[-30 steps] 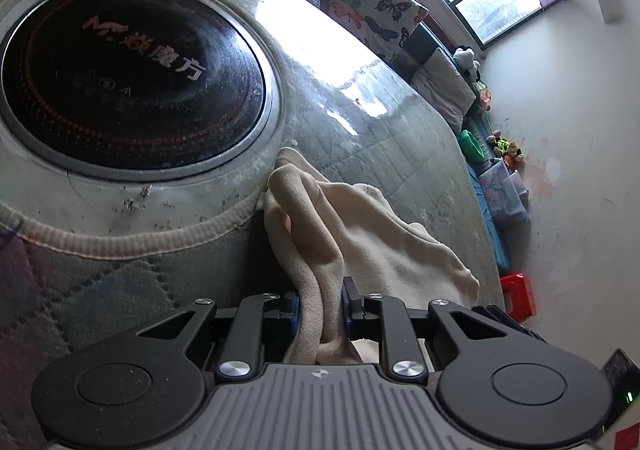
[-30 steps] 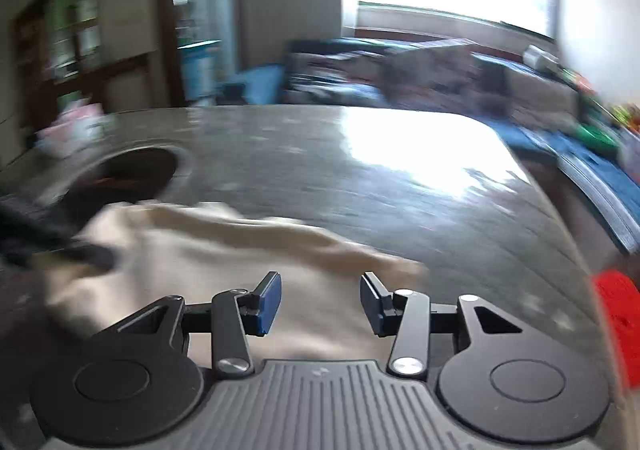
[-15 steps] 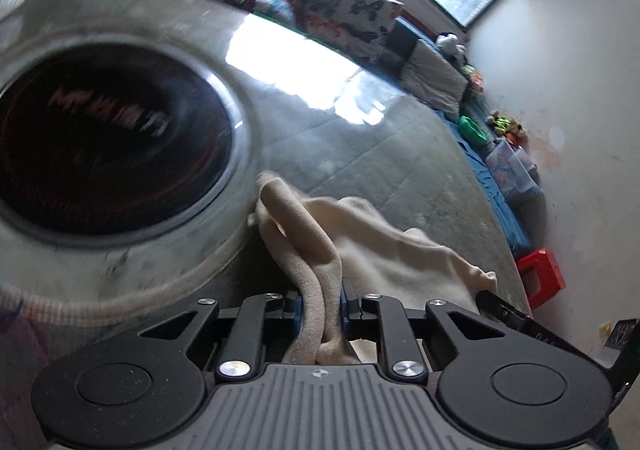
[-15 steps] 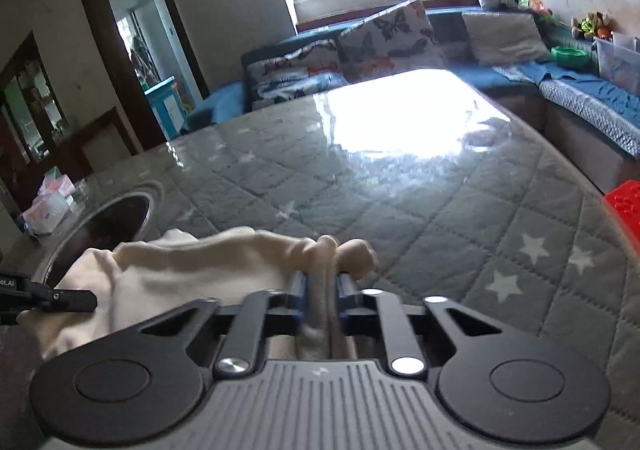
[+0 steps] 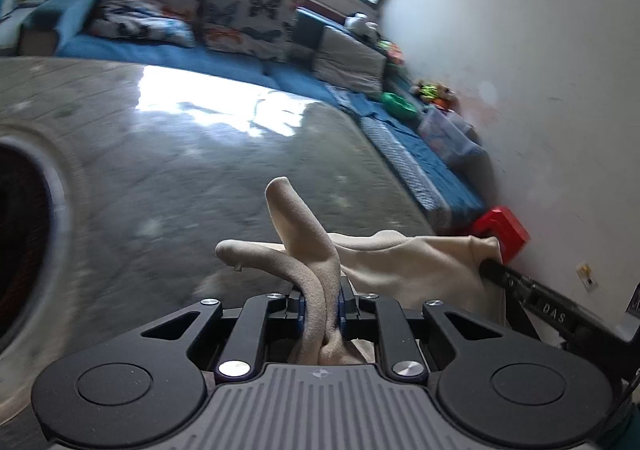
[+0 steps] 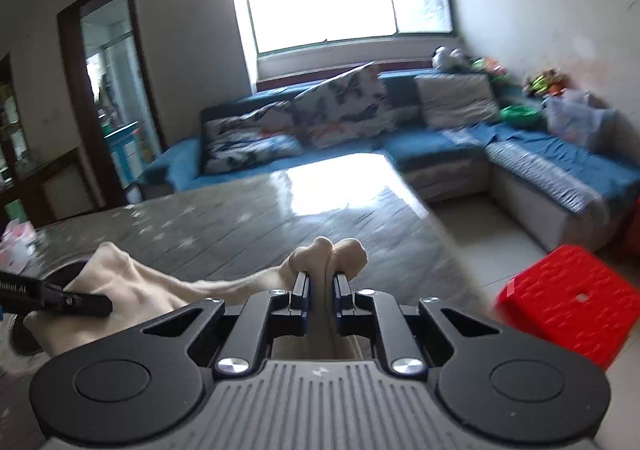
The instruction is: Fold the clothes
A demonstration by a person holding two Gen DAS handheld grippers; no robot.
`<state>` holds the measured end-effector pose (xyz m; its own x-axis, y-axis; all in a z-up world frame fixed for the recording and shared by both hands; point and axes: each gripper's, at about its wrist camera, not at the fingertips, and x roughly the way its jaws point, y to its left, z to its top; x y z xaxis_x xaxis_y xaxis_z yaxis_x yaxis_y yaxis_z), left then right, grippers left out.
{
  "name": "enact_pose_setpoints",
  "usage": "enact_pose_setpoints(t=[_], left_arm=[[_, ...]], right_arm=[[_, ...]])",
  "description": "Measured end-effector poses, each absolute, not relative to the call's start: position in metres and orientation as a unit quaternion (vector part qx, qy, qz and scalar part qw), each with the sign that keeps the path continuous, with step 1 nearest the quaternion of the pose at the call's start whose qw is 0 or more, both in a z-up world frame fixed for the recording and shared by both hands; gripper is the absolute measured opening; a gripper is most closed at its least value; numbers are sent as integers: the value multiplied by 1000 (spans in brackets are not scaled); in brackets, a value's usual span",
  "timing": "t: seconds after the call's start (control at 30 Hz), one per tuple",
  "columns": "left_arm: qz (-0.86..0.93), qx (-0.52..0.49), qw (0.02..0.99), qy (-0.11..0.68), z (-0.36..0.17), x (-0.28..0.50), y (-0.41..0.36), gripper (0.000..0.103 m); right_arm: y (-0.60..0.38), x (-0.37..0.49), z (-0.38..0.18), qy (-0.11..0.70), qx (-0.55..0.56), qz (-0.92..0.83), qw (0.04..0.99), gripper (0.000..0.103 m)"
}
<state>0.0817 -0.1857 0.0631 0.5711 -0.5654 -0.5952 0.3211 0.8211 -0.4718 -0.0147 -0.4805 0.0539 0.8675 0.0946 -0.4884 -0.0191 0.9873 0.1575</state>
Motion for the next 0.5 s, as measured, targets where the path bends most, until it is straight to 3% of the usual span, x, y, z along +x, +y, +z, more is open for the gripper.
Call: enact_pose_setpoints(t=[0.23, 0.5], left_arm=[[-292, -142, 867, 377, 69, 99, -228, 16], [-272, -120, 840, 455, 20, 114, -251, 18]], right_arm=[[-519, -6, 73, 231, 59, -27, 971, 10], [-542, 16, 25, 297, 55, -72, 950, 11]])
